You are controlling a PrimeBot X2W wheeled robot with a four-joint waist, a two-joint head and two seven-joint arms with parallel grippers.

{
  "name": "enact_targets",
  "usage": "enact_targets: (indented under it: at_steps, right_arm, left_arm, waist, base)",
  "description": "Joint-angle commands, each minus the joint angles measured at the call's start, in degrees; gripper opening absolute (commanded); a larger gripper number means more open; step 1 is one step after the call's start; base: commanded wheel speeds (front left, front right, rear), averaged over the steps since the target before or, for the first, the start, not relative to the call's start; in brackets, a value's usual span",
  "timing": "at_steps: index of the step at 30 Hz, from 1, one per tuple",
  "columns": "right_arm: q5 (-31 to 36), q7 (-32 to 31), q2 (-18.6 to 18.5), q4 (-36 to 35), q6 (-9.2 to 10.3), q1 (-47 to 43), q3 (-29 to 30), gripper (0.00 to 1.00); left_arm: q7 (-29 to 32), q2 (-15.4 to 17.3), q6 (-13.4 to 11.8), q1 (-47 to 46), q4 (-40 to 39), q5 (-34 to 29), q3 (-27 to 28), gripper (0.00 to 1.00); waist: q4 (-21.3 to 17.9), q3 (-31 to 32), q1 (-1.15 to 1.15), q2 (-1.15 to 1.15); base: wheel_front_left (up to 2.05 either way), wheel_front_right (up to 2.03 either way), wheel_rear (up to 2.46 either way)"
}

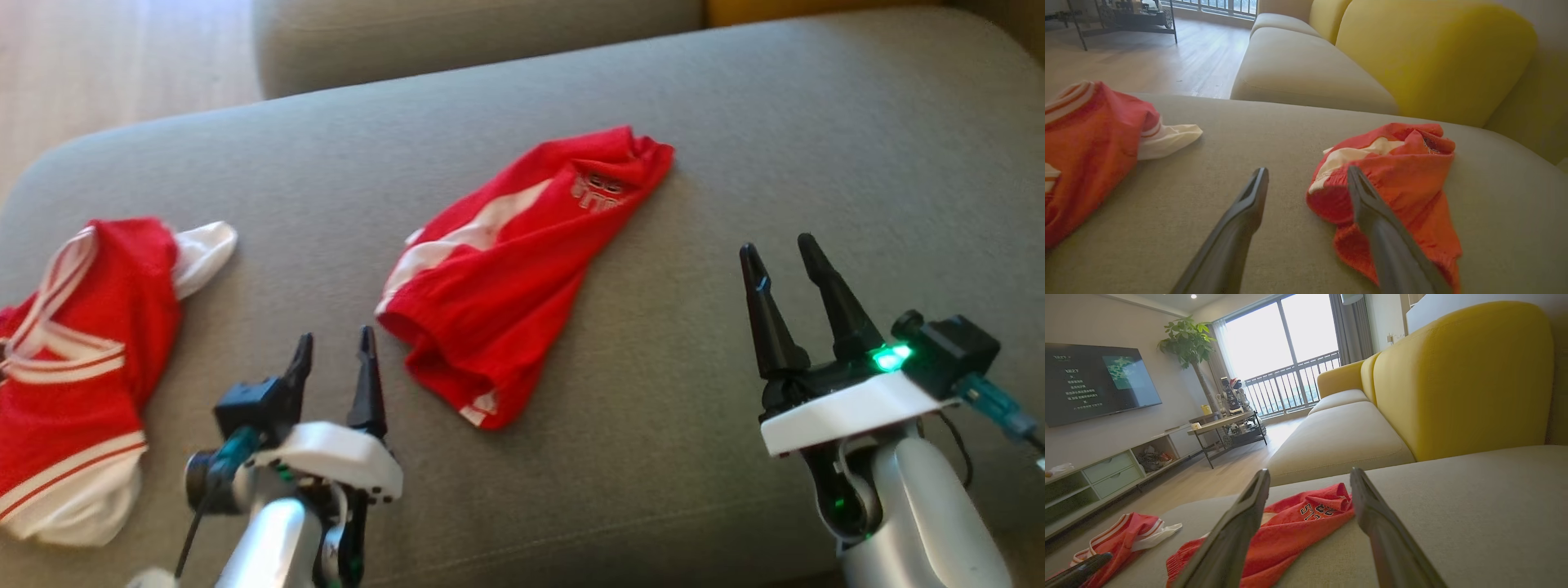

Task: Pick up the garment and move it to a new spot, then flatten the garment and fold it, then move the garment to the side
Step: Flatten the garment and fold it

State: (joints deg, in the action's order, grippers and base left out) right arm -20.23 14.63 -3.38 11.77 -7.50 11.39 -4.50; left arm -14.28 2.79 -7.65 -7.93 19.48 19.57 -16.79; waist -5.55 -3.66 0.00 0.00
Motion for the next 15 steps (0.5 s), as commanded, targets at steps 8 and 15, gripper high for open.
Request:
enact_targets:
  at_steps: [8,15]
  right_arm:
    - [-1.0,0.4,0.5,-3.4,0.01,-0.1,-1.1,1.00]
    - [-3.3,0.4,0.5,-3.4,0.01,0.6,-0.5,1.00]
  left_arm:
    - [2.3,0.1,0.4,-9.8,7.6,9.1,-1.1,1.00]
    - [3.7,0.1,-1.0,-13.8,13.9,10.1,-1.8,1.00]
  waist:
    - [-5.2,-3.2,0.00,0.00]
    - [-6.9,-4.5,0.00,0.00]
  base:
    - [0.00,0.00,0.00]
    - [0.00,0.00,0.00]
